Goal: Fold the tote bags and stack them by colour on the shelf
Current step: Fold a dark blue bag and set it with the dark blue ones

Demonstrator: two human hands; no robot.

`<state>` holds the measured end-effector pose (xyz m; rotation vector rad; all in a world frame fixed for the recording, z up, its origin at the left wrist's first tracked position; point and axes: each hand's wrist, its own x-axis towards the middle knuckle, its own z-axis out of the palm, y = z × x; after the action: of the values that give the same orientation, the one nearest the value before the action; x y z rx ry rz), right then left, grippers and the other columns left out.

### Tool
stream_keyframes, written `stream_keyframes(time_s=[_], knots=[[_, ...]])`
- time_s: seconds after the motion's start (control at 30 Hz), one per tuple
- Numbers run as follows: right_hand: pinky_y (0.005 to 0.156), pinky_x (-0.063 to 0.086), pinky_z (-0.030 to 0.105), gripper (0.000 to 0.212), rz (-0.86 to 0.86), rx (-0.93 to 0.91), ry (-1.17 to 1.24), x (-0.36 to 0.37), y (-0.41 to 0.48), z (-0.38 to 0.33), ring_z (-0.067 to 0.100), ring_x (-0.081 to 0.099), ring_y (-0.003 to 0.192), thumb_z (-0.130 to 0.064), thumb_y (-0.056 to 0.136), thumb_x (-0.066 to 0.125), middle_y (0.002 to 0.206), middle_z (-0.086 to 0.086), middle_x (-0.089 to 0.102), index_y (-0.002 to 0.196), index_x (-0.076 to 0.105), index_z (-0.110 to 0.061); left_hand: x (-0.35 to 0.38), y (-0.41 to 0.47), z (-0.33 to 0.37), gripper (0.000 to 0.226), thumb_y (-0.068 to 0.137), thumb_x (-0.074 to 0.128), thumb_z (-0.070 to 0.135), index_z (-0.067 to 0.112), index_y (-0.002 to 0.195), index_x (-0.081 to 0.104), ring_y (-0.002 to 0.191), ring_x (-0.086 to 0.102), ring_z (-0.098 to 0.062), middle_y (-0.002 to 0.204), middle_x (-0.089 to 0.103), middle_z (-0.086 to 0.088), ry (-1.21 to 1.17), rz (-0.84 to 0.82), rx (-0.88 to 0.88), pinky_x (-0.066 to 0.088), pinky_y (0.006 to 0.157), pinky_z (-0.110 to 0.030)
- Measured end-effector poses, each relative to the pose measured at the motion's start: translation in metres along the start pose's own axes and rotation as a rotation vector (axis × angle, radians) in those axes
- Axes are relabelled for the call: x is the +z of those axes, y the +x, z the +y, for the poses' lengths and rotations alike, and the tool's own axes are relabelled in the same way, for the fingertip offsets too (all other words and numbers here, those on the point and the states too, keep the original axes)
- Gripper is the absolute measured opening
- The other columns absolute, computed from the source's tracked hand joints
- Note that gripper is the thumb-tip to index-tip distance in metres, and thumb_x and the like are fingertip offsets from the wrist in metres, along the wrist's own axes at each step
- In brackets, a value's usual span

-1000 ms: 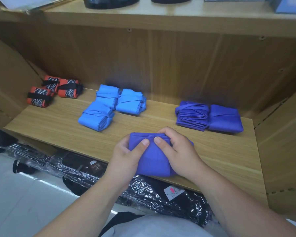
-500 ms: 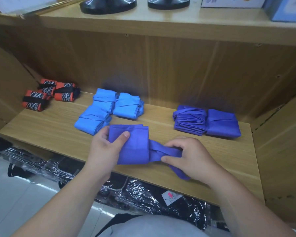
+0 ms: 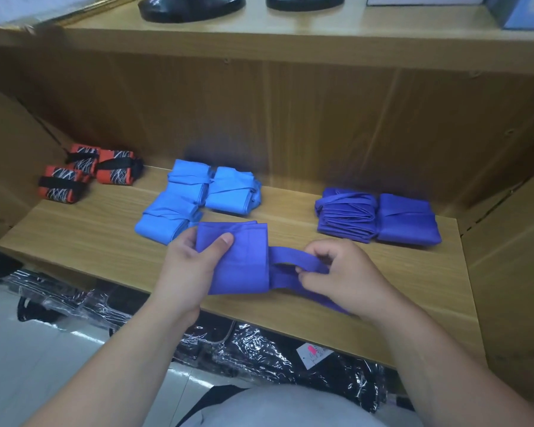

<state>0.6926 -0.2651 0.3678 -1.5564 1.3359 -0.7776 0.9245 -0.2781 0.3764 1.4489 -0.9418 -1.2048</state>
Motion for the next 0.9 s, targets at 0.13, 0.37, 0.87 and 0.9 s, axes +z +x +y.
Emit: stream_keyframes(time_s=[0.13,0.37,0.87,0.9], knots=[[0.068,0.046,0.032,0.015,0.047,0.055,0.376,-0.016,0.002,0.002,0.016,0.059,0.066,0.005,0.08,0.064,0.069,0.008,0.065,0.074,0.067,-0.007,-0.013,0.007,-0.009,0.011,0.093,0.07,0.014,0.01,0.104,0.07,0.083,0.072,-0.013,0.094,0.078,-0.002,0.049,0.05,0.008,0.055,0.067,-0.022],[0.092,0.044,0.048,0.016,-0.02,-0.041,0.809,-0.006,-0.002,-0.024,0.021,0.051,0.054,-0.001,0.072,0.051,0.051,-0.001,0.048,0.075,0.064,-0.009,-0.005,0.007,-0.023,0.009,0.093,0.07,0.01,0.008,0.101,0.068,0.079,0.072,-0.01,0.088,0.078,0.0,0.069,0.039,-0.01,0.055,0.064,-0.02],[0.087,0.046,0.045,0.095,-0.186,-0.043,-0.41,-0.007,0.0,0.001,0.019,0.055,0.084,-0.103,0.066,0.006,0.083,-0.002,0.059,0.079,0.05,-0.02,0.019,0.004,0.036,0.015,0.099,0.057,0.014,0.014,0.105,0.071,0.086,0.075,-0.012,0.102,0.078,-0.002,-0.413,-0.093,-0.093,0.059,0.065,-0.025],[0.093,0.045,0.044,0.101,-0.167,-0.025,-0.294,-0.008,0.002,0.004,0.018,0.057,0.09,-0.104,0.065,0.01,0.09,-0.002,0.063,0.085,0.056,-0.017,0.019,0.0,0.035,0.017,0.099,0.056,0.014,0.014,0.105,0.071,0.087,0.075,-0.013,0.103,0.078,-0.002,-0.419,-0.129,-0.107,0.059,0.066,-0.025]])
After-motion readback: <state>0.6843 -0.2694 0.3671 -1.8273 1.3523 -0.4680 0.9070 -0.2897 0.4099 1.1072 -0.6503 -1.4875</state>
